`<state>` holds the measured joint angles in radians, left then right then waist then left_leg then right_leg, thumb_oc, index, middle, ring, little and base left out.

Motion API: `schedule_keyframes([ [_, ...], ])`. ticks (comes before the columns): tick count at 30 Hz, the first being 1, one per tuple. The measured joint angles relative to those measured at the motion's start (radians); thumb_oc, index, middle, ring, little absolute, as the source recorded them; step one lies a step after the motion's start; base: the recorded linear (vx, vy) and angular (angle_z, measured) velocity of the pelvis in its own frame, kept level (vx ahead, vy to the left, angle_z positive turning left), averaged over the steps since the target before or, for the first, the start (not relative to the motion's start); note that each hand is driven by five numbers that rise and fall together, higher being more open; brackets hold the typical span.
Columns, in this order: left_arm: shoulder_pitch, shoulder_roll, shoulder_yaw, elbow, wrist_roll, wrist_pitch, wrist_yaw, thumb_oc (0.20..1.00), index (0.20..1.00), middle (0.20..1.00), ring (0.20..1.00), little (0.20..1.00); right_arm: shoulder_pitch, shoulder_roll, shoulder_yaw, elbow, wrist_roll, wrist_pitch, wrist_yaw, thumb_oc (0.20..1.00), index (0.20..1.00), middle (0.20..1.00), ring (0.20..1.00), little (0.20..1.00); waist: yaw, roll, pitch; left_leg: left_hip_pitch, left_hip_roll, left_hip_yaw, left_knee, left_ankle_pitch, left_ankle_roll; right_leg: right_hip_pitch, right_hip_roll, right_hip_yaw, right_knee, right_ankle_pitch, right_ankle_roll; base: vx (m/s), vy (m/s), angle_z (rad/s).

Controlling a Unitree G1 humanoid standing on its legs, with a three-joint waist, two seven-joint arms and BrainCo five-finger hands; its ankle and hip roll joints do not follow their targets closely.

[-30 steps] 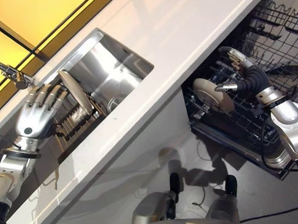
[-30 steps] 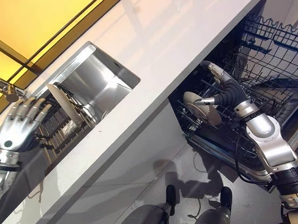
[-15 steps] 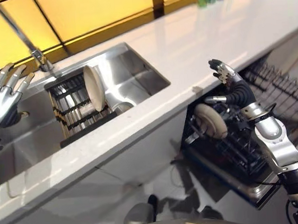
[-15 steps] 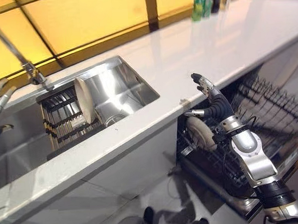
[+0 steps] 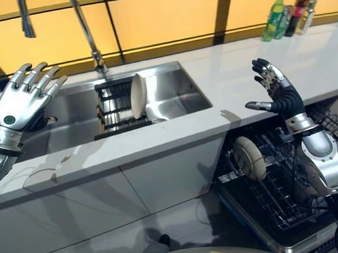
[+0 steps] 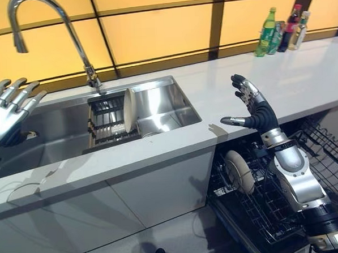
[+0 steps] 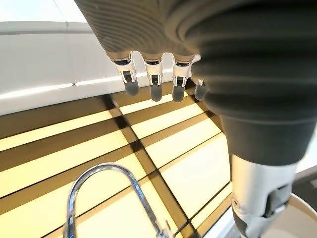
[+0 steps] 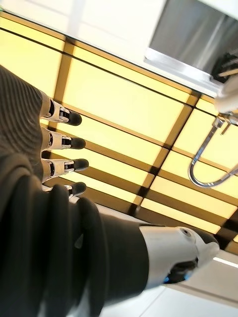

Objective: Pick up plates and place into dishwasher.

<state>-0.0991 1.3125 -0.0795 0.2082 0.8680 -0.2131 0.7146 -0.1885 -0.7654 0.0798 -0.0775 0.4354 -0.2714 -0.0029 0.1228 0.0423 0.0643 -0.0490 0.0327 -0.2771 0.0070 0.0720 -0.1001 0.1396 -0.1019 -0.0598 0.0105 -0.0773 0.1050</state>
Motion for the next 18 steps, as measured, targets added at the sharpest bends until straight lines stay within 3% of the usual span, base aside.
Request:
schedule_keyframes([
  [1,-0.005,0.000,-0.002,-0.011,0.000,-0.004,-0.003,1.000,1.000,1.000,1.000,1.000,0.000,0.000,0.006,0.000,0.000,0.000,-0.015,1.000,1.000,1.000,1.000,1.000,0.005,0.000,-0.001,-0.019,0.000,0.014,0.003,0.006,0.002,0.008,-0.001,-0.021,-0.004,0.000,0.000,-0.02,0.007,0.66],
  [4,-0.107,-0.003,-0.093,-0.043,0.003,-0.016,-0.009,1.000,1.000,1.000,1.000,1.000,0.003,-0.001,0.010,0.000,-0.001,0.003,-0.068,1.000,1.000,1.000,1.000,1.000,-0.023,-0.003,-0.003,-0.043,0.021,0.147,-0.026,0.025,0.062,0.034,-0.018,-0.120,-0.008,-0.007,-0.003,-0.04,0.140,1.03],
  [5,-0.157,-0.004,-0.148,-0.048,0.004,-0.017,-0.010,1.000,1.000,1.000,1.000,1.000,0.004,-0.002,0.010,0.000,-0.002,0.003,-0.081,1.000,1.000,1.000,1.000,1.000,-0.031,-0.013,-0.010,-0.049,0.020,0.192,-0.035,-0.009,0.064,0.032,-0.044,-0.154,-0.009,-0.009,-0.006,0.03,0.238,0.99],
  [7,-0.203,-0.011,-0.213,-0.047,0.006,-0.018,-0.009,1.000,1.000,1.000,1.000,1.000,0.001,-0.001,0.008,0.001,-0.003,0.004,-0.091,1.000,1.000,1.000,1.000,1.000,-0.036,-0.027,-0.007,-0.056,-0.010,0.239,0.049,-0.015,0.081,0.034,-0.092,-0.167,-0.005,-0.019,0.018,0.09,0.240,0.62],
  [8,-0.205,-0.021,-0.226,-0.038,0.023,-0.025,-0.008,1.000,1.000,1.000,1.000,1.000,0.004,0.006,0.005,0.002,-0.004,0.004,-0.092,1.000,1.000,1.000,1.000,1.000,-0.054,-0.004,-0.022,-0.018,-0.028,0.261,0.057,-0.034,0.053,0.048,-0.100,-0.163,0.008,-0.027,0.030,0.17,0.269,0.47],
  [11,-0.202,-0.046,-0.212,-0.029,0.024,-0.034,-0.007,1.000,1.000,1.000,1.000,1.000,0.052,0.021,0.002,0.002,-0.004,0.006,-0.087,1.000,1.000,1.000,1.000,1.000,-0.078,0.004,-0.019,0.023,-0.058,0.243,0.010,-0.006,0.084,0.018,-0.135,-0.117,0.110,-0.028,0.032,0.13,0.245,0.20],
  [14,-0.202,-0.047,-0.212,-0.019,0.045,-0.053,-0.005,1.000,1.000,1.000,1.000,1.000,0.117,0.052,-0.013,-0.003,-0.010,0.009,-0.073,1.000,1.000,1.000,1.000,1.000,-0.102,0.018,0.000,0.091,-0.050,0.239,-0.057,0.009,0.117,-0.126,-0.150,-0.059,0.409,-0.048,0.047,0.09,0.194,-0.06],
  [17,-0.200,-0.044,-0.209,-0.006,0.061,-0.058,0.012,1.000,1.000,1.000,1.000,1.000,0.185,0.052,-0.014,-0.045,-0.014,0.013,-0.066,1.000,1.000,1.000,1.000,1.000,-0.137,0.000,0.025,0.107,-0.060,0.233,-0.061,0.010,0.128,-0.249,-0.128,-0.015,0.509,-0.073,0.050,0.11,0.040,0.11],
  [18,-0.200,-0.044,-0.209,-0.008,0.061,-0.059,0.012,1.000,1.000,1.000,1.000,1.000,0.195,0.052,-0.015,-0.057,-0.014,0.013,-0.066,1.000,1.000,1.000,1.000,1.000,-0.139,-0.005,0.031,0.107,-0.058,0.241,-0.061,0.010,0.127,-0.289,-0.111,-0.010,0.482,-0.071,0.049,0.13,-0.076,-0.01],
])
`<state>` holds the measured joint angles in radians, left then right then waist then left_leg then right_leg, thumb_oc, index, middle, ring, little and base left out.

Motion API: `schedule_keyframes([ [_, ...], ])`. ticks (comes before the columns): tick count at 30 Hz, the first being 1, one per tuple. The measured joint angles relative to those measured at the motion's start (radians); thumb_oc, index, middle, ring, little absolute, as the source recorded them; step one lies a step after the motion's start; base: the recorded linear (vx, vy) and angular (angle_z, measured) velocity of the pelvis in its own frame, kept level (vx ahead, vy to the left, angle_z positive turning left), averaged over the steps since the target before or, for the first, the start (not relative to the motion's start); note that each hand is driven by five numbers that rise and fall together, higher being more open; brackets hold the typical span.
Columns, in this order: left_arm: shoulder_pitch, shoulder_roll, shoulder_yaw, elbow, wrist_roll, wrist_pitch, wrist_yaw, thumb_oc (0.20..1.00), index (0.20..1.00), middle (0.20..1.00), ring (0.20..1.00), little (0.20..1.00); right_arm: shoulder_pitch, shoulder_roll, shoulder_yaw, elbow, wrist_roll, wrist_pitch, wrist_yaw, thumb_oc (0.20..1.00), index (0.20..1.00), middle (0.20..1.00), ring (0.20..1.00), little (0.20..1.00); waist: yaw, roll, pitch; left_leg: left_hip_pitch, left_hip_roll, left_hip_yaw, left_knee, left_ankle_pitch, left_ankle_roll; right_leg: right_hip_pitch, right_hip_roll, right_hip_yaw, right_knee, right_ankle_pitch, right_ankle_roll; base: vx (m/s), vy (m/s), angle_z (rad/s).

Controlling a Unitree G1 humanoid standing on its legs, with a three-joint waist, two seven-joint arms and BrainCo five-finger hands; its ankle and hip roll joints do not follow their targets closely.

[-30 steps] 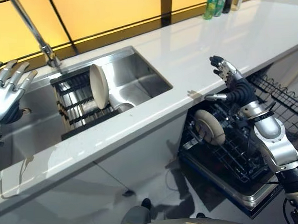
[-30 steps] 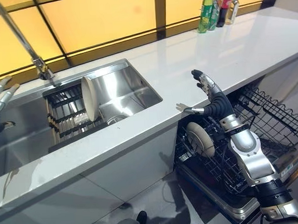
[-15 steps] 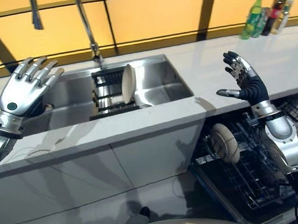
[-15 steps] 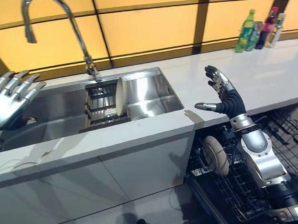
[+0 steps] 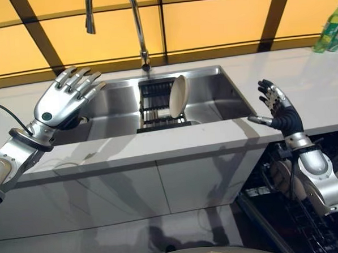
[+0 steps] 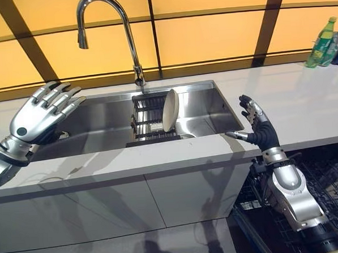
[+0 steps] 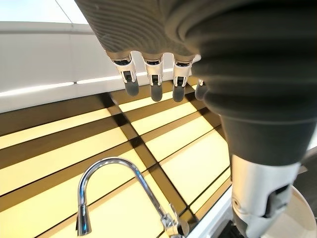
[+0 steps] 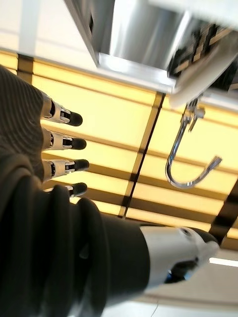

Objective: Pick up plates and place into dishwasher.

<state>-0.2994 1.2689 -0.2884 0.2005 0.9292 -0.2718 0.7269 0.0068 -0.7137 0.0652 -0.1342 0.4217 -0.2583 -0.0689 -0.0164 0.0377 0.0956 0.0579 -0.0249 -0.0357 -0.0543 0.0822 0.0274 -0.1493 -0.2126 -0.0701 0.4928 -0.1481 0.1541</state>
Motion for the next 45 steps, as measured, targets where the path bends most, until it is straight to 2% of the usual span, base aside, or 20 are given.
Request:
schedule_keyframes([
  [2,-0.004,0.005,0.001,-0.001,0.000,0.001,0.002,1.000,1.000,1.000,1.000,1.000,0.000,-0.002,-0.005,-0.005,0.001,0.000,-0.001,1.000,1.000,1.000,1.000,1.000,-0.014,-0.016,0.014,-0.021,-0.004,-0.001,0.007,-0.008,-0.012,-0.015,0.038,0.021,-0.147,0.013,-0.006,0.11,-0.093,0.08],
  [3,-0.012,0.005,-0.009,0.004,0.000,0.005,0.014,1.000,1.000,1.000,1.000,1.000,0.000,-0.006,-0.011,-0.001,0.002,-0.001,-0.004,1.000,1.000,1.000,1.000,1.000,-0.025,-0.028,0.014,-0.035,-0.011,0.001,0.009,-0.010,-0.016,-0.019,0.055,0.041,-0.227,0.030,-0.015,0.09,-0.077,0.33],
  [4,-0.037,-0.001,-0.037,0.015,-0.001,0.012,0.031,1.000,1.000,1.000,1.000,1.000,-0.001,-0.010,-0.023,0.010,0.003,-0.005,-0.006,1.000,1.000,1.000,1.000,1.000,-0.033,-0.044,0.009,-0.047,-0.014,-0.005,0.004,-0.018,-0.032,-0.030,0.064,0.058,-0.255,0.065,-0.029,0.07,-0.054,0.32],
  [5,-0.079,0.002,-0.079,0.030,-0.001,0.021,0.048,1.000,1.000,1.000,1.000,1.000,-0.020,0.001,-0.033,0.042,0.004,-0.010,-0.008,1.000,1.000,1.000,1.000,1.000,-0.047,-0.059,0.021,-0.084,-0.045,0.002,0.102,-0.046,-0.034,-0.043,0.045,0.067,-0.280,0.102,-0.046,0.13,-0.090,0.19],
  [6,-0.094,-0.007,-0.105,0.040,0.000,0.029,0.059,1.000,1.000,1.000,1.000,1.000,-0.034,-0.008,-0.032,0.059,0.004,-0.010,-0.014,1.000,1.000,1.000,1.000,1.000,-0.046,-0.047,0.027,-0.103,-0.056,0.009,0.209,-0.111,-0.037,-0.052,0.050,0.075,-0.297,0.118,-0.042,0.17,-0.117,0.04],
  [7,-0.102,-0.020,-0.107,0.038,0.002,0.034,0.062,1.000,1.000,1.000,1.000,1.000,-0.030,-0.026,-0.036,0.059,0.004,-0.013,-0.014,1.000,1.000,1.000,1.000,1.000,-0.055,-0.009,0.029,-0.086,-0.045,0.000,0.203,-0.181,-0.030,-0.061,0.082,0.079,-0.298,0.130,-0.036,0.25,-0.177,0.06],
  [8,-0.128,-0.035,-0.108,0.046,0.007,0.043,0.066,1.000,1.000,1.000,1.000,1.000,-0.022,-0.011,-0.036,0.063,0.004,-0.012,-0.013,1.000,1.000,1.000,1.000,1.000,-0.068,-0.013,0.042,-0.060,-0.047,-0.012,0.157,-0.168,-0.019,-0.056,0.092,0.102,-0.292,0.167,-0.059,0.22,-0.160,0.16],
  [12,-0.151,-0.052,-0.117,0.053,0.024,0.065,0.069,1.000,1.000,1.000,1.000,1.000,-0.011,-0.007,-0.034,0.067,0.005,-0.010,-0.005,1.000,1.000,1.000,1.000,1.000,-0.088,-0.014,0.051,-0.037,-0.024,0.005,0.134,-0.166,-0.029,-0.039,0.120,0.109,-0.338,0.195,-0.083,0.09,-0.105,-0.22],
  [19,-0.299,-0.055,-0.202,0.108,0.038,0.172,0.103,1.000,1.000,1.000,1.000,1.000,-0.084,-0.008,-0.012,0.097,0.004,-0.012,-0.016,1.000,1.000,1.000,1.000,1.000,-0.134,-0.003,0.132,-0.085,-0.025,0.008,0.148,-0.170,-0.031,-0.085,0.120,0.110,-0.340,0.208,-0.084,0.04,-0.035,-0.06],
  [26,-0.335,-0.084,-0.215,0.168,0.039,0.272,0.135,1.000,1.000,1.000,1.000,1.000,-0.156,-0.019,-0.015,0.096,0.004,-0.030,-0.028,1.000,1.000,1.000,1.000,1.000,-0.147,0.000,0.192,-0.116,-0.039,0.006,0.190,-0.188,-0.032,-0.149,0.112,0.105,-0.266,0.191,-0.080,0.10,0.044,-0.12],
  [35,-0.363,-0.099,-0.222,0.180,0.040,0.350,0.216,1.000,1.000,1.000,1.000,1.000,-0.169,-0.065,-0.017,0.080,0.005,-0.042,-0.012,1.000,1.000,1.000,1.000,1.000,-0.173,0.016,0.207,-0.137,-0.061,0.009,0.215,-0.197,-0.029,-0.198,0.092,0.116,-0.194,0.166,-0.076,0.05,0.091,-0.01],
  [40,-0.504,-0.156,-0.286,0.221,0.042,0.397,0.277,1.000,1.000,1.000,1.000,1.000,-0.221,-0.091,-0.013,0.062,0.005,-0.042,-0.014,1.000,1.000,1.000,1.000,1.000,-0.201,0.029,0.212,-0.188,-0.072,0.018,0.234,-0.196,-0.029,-0.262,0.082,0.118,-0.165,0.165,-0.076,-0.04,0.053,-0.04],
  [45,-0.544,-0.197,-0.297,0.220,0.071,0.440,0.329,1.000,1.000,1.000,1.000,1.000,-0.258,-0.093,-0.008,0.042,0.004,-0.044,-0.013,1.000,1.000,1.000,1.000,1.000,-0.216,0.049,0.219,-0.200,-0.064,0.029,0.229,-0.198,-0.031,-0.290,0.086,0.115,-0.158,0.170,-0.084,0.01,0.004,-0.15],
])
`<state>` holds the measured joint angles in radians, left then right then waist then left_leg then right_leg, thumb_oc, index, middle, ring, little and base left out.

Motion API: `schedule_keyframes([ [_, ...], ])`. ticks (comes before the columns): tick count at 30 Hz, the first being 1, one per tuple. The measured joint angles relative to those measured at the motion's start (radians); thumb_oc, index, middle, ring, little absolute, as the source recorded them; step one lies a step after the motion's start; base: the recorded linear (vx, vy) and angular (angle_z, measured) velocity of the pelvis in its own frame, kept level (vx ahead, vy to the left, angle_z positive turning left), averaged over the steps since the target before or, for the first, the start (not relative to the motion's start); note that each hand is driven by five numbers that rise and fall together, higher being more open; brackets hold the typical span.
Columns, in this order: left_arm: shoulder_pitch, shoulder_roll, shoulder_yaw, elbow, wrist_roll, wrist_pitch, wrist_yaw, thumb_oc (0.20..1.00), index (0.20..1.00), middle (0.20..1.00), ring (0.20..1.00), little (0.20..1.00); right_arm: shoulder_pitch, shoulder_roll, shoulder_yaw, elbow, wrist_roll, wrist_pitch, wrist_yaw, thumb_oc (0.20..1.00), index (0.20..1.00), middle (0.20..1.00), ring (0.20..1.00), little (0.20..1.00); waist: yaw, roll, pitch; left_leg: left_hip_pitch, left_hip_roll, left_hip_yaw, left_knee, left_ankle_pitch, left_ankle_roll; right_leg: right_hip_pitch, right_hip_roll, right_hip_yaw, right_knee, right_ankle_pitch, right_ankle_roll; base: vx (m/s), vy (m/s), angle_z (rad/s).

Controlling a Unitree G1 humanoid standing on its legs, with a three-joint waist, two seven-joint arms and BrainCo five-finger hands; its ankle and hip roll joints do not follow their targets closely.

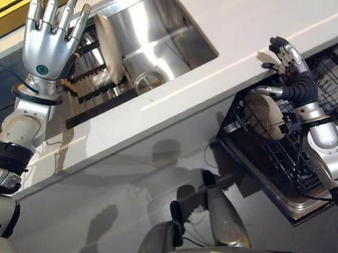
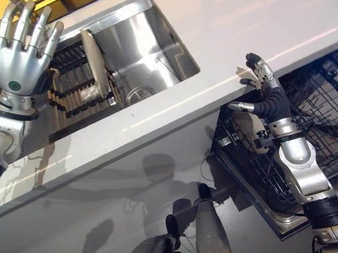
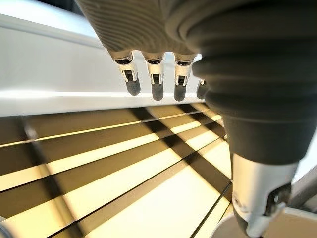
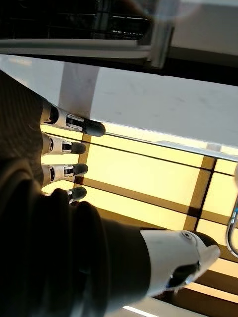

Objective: Pick up plates and place into dishwasher.

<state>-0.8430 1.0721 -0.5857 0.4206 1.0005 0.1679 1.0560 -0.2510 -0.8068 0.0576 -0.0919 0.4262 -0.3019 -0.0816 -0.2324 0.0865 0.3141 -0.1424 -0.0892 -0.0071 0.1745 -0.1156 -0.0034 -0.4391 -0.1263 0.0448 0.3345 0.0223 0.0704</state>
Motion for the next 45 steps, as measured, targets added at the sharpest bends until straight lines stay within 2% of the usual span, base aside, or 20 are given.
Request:
schedule_keyframes([
  [5,-0.011,-0.020,0.000,0.002,0.002,0.044,0.055,1.000,1.000,1.000,1.000,1.000,0.000,0.000,0.003,-0.012,0.000,-0.002,0.002,1.000,1.000,1.000,1.000,1.000,-0.004,0.003,0.000,0.015,0.000,0.006,-0.026,0.002,0.002,-0.007,0.002,-0.004,0.001,-0.001,-0.001,0.03,0.015,-0.11],
  [10,-0.013,-0.033,-0.003,0.013,0.019,0.037,0.076,1.000,1.000,1.000,1.000,1.000,-0.012,0.000,0.009,-0.011,0.000,-0.004,0.007,1.000,1.000,1.000,1.000,1.000,-0.028,0.005,0.000,0.023,-0.005,0.009,-0.048,0.007,0.009,-0.007,0.000,-0.002,-0.005,-0.001,-0.001,0.00,0.001,-0.01],
  [14,-0.045,-0.035,-0.066,0.014,0.067,0.029,-0.006,1.000,1.000,1.000,1.000,1.000,-0.020,0.000,0.011,-0.021,-0.001,-0.004,0.002,1.000,1.000,1.000,1.000,1.000,-0.029,0.007,0.002,0.022,-0.005,0.019,-0.057,0.008,0.010,-0.020,-0.001,-0.002,-0.003,-0.001,-0.002,-0.03,0.009,-0.08],
  [17,-0.060,-0.033,-0.102,0.019,0.068,0.017,-0.077,1.000,1.000,1.000,1.000,1.000,-0.034,-0.009,0.011,-0.032,-0.003,-0.004,-0.001,1.000,1.000,1.000,1.000,1.000,-0.031,0.024,0.011,0.015,-0.004,0.026,-0.058,0.008,0.011,-0.028,0.000,-0.001,-0.005,-0.001,-0.002,-0.02,0.000,-0.07],
  [26,-0.062,-0.034,-0.135,0.070,0.087,-0.062,-0.136,1.000,1.000,1.000,1.000,1.000,-0.073,-0.033,0.023,-0.046,-0.003,-0.009,-0.001,1.000,1.000,1.000,1.000,1.000,-0.051,0.045,0.025,0.007,-0.005,0.033,-0.069,0.010,0.012,-0.046,-0.001,-0.001,-0.003,-0.001,-0.002,0.00,0.004,-0.01],
  [36,-0.063,-0.033,-0.156,0.095,0.086,-0.130,-0.307,1.000,1.000,1.000,1.000,1.000,-0.110,-0.077,0.006,-0.058,-0.019,0.008,-0.022,1.000,1.000,1.000,1.000,1.000,-0.054,0.083,0.071,0.008,-0.007,0.056,-0.115,0.030,0.013,-0.081,-0.003,-0.002,0.006,-0.001,-0.002,0.02,0.031,-0.06],
  [38,-0.063,-0.033,-0.156,0.096,0.085,-0.135,-0.324,0.815,0.815,0.815,0.815,0.815,-0.110,-0.077,0.006,-0.063,-0.022,0.008,-0.021,1.000,1.000,1.000,1.000,1.000,-0.054,0.084,0.072,0.009,-0.007,0.059,-0.119,0.030,0.013,-0.085,-0.004,-0.011,0.009,-0.001,-0.002,0.03,0.037,-0.07],
  [40,-0.059,-0.033,-0.156,0.110,0.084,-0.135,-0.338,0.721,0.721,0.721,0.721,0.721,-0.110,-0.077,0.006,-0.063,-0.022,0.008,-0.021,1.000,1.000,1.000,1.000,1.000,-0.055,0.085,0.072,0.011,-0.007,0.059,-0.122,0.032,0.014,-0.086,-0.008,-0.022,0.010,-0.001,-0.002,0.03,0.054,0.00],
  [41,-0.057,-0.033,-0.156,0.115,0.083,-0.135,-0.340,0.561,0.561,0.561,0.561,0.561,-0.111,-0.077,0.005,-0.063,-0.022,0.008,-0.021,1.000,1.000,1.000,1.000,1.000,-0.055,0.085,0.072,0.013,-0.007,0.059,-0.124,0.033,0.015,-0.086,-0.011,-0.029,0.012,-0.001,-0.003,0.03,0.058,0.03],
  [43,-0.053,-0.033,-0.156,0.122,0.077,-0.134,-0.348,0.489,0.489,0.489,0.489,0.489,-0.113,-0.077,0.000,-0.062,-0.022,0.008,-0.020,1.000,1.000,1.000,1.000,1.000,-0.054,0.085,0.072,0.017,-0.010,0.059,-0.132,0.038,0.016,-0.085,-0.015,-0.033,0.013,-0.001,-0.003,0.01,0.039,0.04],
  [45,-0.045,-0.033,-0.155,0.129,0.077,-0.133,-0.359,0.347,0.347,0.347,0.347,0.347,-0.115,-0.077,-0.004,-0.062,-0.022,0.011,-0.018,1.000,1.000,1.000,1.000,1.000,-0.052,0.085,0.072,0.020,-0.012,0.058,-0.137,0.043,0.017,-0.085,-0.019,-0.035,0.014,0.000,-0.003,-0.01,0.010,0.02],
])
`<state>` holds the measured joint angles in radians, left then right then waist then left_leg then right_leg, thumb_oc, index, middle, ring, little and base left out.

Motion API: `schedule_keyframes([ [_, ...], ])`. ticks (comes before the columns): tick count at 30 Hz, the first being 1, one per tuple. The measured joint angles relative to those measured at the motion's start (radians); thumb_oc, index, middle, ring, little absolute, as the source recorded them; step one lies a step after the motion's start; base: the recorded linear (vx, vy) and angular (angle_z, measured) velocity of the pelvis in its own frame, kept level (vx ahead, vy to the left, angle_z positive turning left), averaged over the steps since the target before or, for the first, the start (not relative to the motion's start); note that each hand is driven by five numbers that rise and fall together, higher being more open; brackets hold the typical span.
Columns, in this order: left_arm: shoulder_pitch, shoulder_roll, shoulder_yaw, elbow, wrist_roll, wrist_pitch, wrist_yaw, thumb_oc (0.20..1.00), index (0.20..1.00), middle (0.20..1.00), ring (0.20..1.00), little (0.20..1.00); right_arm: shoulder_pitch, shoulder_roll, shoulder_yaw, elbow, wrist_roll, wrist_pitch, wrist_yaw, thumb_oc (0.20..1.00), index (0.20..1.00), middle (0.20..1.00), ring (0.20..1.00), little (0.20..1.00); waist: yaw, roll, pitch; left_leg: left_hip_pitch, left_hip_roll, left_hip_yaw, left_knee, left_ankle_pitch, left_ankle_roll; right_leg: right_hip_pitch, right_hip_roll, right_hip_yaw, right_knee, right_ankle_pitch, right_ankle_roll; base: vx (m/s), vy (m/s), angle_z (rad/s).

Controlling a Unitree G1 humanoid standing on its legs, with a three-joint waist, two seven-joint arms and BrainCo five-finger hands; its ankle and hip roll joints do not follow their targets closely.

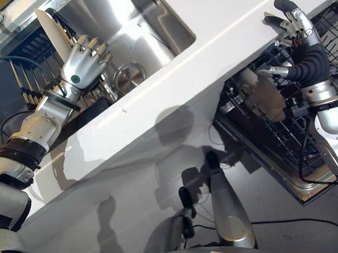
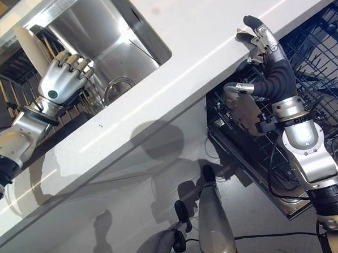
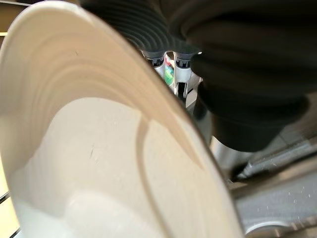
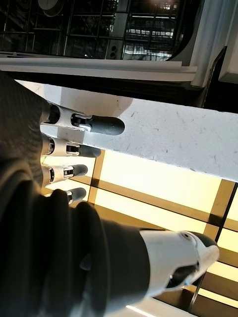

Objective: Pick up plates and place into dishwasher.

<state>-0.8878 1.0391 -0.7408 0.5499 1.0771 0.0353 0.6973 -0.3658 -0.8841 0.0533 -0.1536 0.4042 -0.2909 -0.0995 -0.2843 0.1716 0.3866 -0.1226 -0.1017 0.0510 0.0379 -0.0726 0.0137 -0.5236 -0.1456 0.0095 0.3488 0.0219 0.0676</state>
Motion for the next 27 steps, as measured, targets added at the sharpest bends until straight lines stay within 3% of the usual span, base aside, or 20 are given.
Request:
schedule_keyframes([
  [3,0.018,0.001,0.007,0.015,0.000,0.003,-0.009,0.288,0.288,0.288,0.288,0.288,0.000,0.000,0.000,0.000,0.000,0.006,0.001,1.000,1.000,1.000,1.000,1.000,0.002,0.000,0.000,0.008,-0.001,-0.003,-0.015,0.010,-0.001,0.001,-0.002,-0.001,0.003,0.000,-0.001,-0.01,0.018,0.03],
  [4,0.022,0.001,0.007,0.024,0.000,0.003,-0.010,0.200,0.200,0.200,0.200,0.200,0.000,0.000,0.000,0.000,0.000,0.007,0.001,1.000,1.000,1.000,1.000,1.000,0.002,0.000,0.000,0.008,-0.001,-0.004,-0.016,0.012,-0.002,0.001,-0.003,-0.002,0.003,-0.001,-0.001,-0.01,0.033,0.05],
  [8,0.031,0.001,0.009,0.025,0.000,0.003,-0.022,0.200,0.200,0.200,0.200,0.200,0.000,0.000,-0.002,0.000,0.000,0.012,0.003,1.000,1.000,1.000,1.000,1.000,0.002,0.000,0.000,0.008,0.000,-0.009,-0.018,0.015,-0.004,0.001,-0.004,-0.006,0.005,-0.001,-0.002,0.00,0.018,0.03],
  [9,0.032,0.001,0.009,0.025,-0.001,0.003,-0.020,0.291,0.291,0.291,0.291,0.291,-0.001,0.000,-0.002,-0.001,0.000,0.013,0.005,1.000,1.000,1.000,1.000,1.000,0.002,0.000,0.000,0.010,0.000,-0.010,-0.022,0.016,-0.005,0.001,-0.004,-0.007,0.005,-0.001,-0.002,0.00,0.000,0.00],
  [10,0.032,0.001,0.009,0.024,-0.001,0.002,-0.018,0.586,0.586,0.586,0.586,0.586,-0.001,0.000,-0.002,-0.001,0.000,0.013,0.005,1.000,1.000,1.000,1.000,1.000,0.002,0.000,0.000,0.012,0.000,-0.011,-0.026,0.018,-0.005,0.001,-0.005,-0.010,0.006,-0.001,-0.003,0.00,0.000,0.00],
  [11,0.033,0.001,0.014,0.023,-0.002,0.001,-0.014,1.000,1.000,1.000,1.000,1.000,0.000,0.000,-0.003,-0.001,0.000,0.013,0.006,1.000,1.000,1.000,1.000,1.000,0.001,0.000,0.000,0.012,0.000,-0.012,-0.029,0.020,-0.006,0.001,-0.005,-0.012,0.006,-0.001,-0.003,0.00,0.001,0.04],
  [19,0.043,0.003,0.025,0.011,-0.042,-0.018,0.106,1.000,1.000,1.000,1.000,1.000,0.021,0.000,-0.012,-0.003,0.000,0.014,0.005,1.000,1.000,1.000,1.000,1.000,0.003,0.000,0.000,0.026,0.001,-0.028,-0.037,0.032,-0.009,0.015,-0.011,-0.021,0.010,-0.005,-0.009,0.00,-0.015,0.06],
  [25,0.043,0.025,0.058,-0.147,-0.083,-0.053,0.198,1.000,1.000,1.000,1.000,1.000,0.058,0.001,-0.034,-0.023,0.000,0.014,0.010,1.000,1.000,1.000,1.000,1.000,0.008,0.000,0.000,0.026,0.004,-0.044,-0.042,0.034,-0.013,0.016,-0.013,-0.033,0.014,-0.008,-0.020,-0.02,-0.050,0.06],
  [27,0.047,0.025,0.089,-0.193,-0.171,-0.082,0.216,1.000,1.000,1.000,1.000,1.000,0.067,0.004,-0.042,-0.028,0.000,0.014,0.009,1.000,1.000,1.000,1.000,1.000,0.010,0.000,0.000,0.024,0.005,-0.047,-0.040,0.034,-0.014,0.017,-0.013,-0.037,0.014,-0.008,-0.020,-0.06,-0.082,0.05],
])
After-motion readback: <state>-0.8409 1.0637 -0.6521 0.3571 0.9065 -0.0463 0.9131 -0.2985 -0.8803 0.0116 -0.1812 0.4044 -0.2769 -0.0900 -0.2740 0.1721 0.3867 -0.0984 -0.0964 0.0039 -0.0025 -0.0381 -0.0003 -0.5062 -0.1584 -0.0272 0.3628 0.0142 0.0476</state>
